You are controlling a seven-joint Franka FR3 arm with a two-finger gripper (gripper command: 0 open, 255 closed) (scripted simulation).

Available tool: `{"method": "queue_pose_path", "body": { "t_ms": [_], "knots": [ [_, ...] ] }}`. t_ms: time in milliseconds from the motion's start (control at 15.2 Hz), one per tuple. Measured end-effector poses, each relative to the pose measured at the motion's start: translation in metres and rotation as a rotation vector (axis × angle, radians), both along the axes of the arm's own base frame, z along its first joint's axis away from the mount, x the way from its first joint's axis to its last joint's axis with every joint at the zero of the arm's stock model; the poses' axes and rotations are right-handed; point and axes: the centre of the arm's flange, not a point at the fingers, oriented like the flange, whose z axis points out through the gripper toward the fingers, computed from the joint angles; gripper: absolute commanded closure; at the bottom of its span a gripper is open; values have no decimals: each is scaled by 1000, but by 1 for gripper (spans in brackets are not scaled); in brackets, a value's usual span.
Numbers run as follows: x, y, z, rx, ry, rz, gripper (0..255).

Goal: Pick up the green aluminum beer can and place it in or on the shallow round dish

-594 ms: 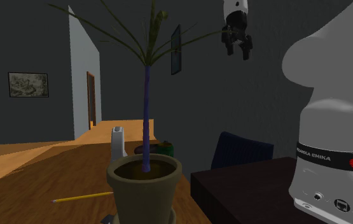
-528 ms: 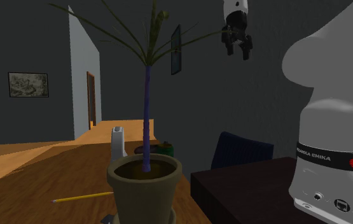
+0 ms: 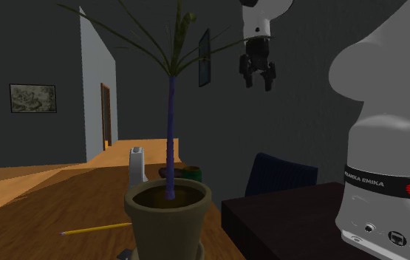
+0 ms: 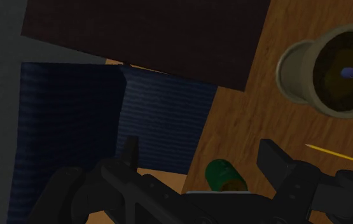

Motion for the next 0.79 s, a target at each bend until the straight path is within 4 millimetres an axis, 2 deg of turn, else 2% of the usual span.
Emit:
{"method": "queue_pose_path", "body": {
  "t_ms": [792],
  "knots": [
    [52, 79, -123, -10, -55, -5, 0]
  ]
}}
